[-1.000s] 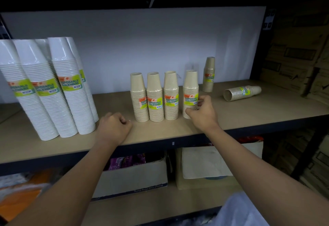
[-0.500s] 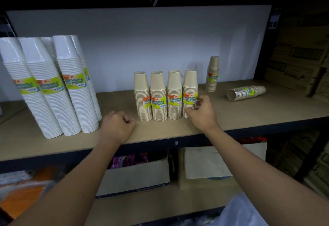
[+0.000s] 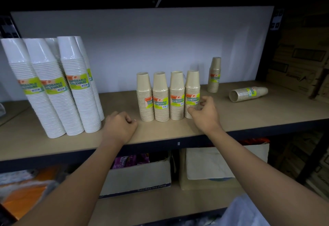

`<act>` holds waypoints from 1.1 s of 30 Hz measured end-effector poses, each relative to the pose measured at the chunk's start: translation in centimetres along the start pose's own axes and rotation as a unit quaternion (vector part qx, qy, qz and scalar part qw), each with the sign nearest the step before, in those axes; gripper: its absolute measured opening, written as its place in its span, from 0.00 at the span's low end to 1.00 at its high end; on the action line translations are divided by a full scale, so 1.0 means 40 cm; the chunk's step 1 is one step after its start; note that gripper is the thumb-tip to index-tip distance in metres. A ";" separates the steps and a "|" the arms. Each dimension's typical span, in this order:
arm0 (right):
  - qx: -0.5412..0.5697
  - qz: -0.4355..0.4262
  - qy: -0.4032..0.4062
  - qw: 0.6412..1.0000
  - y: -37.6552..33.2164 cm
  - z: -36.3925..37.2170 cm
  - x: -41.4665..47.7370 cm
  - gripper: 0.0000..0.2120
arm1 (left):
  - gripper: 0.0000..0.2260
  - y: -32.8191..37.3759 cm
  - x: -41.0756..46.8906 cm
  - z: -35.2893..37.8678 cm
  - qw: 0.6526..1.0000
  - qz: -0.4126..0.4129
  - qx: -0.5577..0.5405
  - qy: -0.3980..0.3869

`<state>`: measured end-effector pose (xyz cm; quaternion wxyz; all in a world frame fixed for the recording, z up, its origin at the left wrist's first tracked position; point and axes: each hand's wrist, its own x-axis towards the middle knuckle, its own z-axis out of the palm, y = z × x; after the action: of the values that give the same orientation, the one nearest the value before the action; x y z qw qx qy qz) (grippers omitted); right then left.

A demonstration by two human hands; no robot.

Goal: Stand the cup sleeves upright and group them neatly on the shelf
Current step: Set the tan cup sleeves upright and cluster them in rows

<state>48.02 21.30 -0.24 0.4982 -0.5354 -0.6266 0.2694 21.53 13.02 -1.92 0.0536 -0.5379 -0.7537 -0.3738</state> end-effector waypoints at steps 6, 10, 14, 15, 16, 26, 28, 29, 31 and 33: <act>0.025 -0.094 0.104 0.990 -0.116 -0.021 -0.031 0.23 | 0.09 0.003 -0.004 -0.006 1.000 0.002 -0.002 0.004; 0.061 -0.128 0.079 0.987 -0.191 0.019 -0.071 0.18 | 0.07 0.008 -0.009 -0.020 1.000 0.004 0.008 -0.018; 0.063 -0.175 0.050 0.981 -0.271 0.086 -0.084 0.18 | 0.07 0.009 -0.022 -0.045 1.000 0.017 -0.001 -0.018; 0.050 -0.189 0.044 0.980 -0.291 0.102 -0.079 0.19 | 0.07 0.010 -0.025 -0.051 1.000 0.024 -0.003 -0.017; 0.026 -0.202 0.039 0.978 -0.311 0.117 -0.074 0.20 | 0.07 0.009 -0.029 -0.057 0.999 0.033 -0.007 -0.017; -0.233 -0.229 0.023 0.945 -0.384 0.186 0.008 0.25 | 0.07 -0.039 -0.057 -0.074 0.997 0.067 -0.036 -0.031; -0.265 -0.233 0.008 0.936 -0.379 0.185 0.015 0.24 | 0.06 -0.042 -0.055 -0.070 0.996 0.064 -0.043 -0.034; -0.277 -0.239 0.001 0.931 -0.377 0.184 0.016 0.23 | 0.07 -0.043 -0.056 -0.068 0.997 0.060 -0.044 -0.037; -0.289 -0.252 -0.008 0.924 -0.374 0.184 0.017 0.19 | 0.07 -0.044 -0.056 -0.067 0.997 0.056 -0.044 -0.039; -0.290 -0.262 -0.006 0.921 -0.372 0.185 0.015 0.17 | 0.08 -0.045 -0.057 -0.064 0.997 0.057 -0.043 -0.035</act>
<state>35.34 19.13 10.27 0.3701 -0.4716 -0.7981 -0.0608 20.12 9.43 -2.08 0.0258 -0.5945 -0.7065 -0.3831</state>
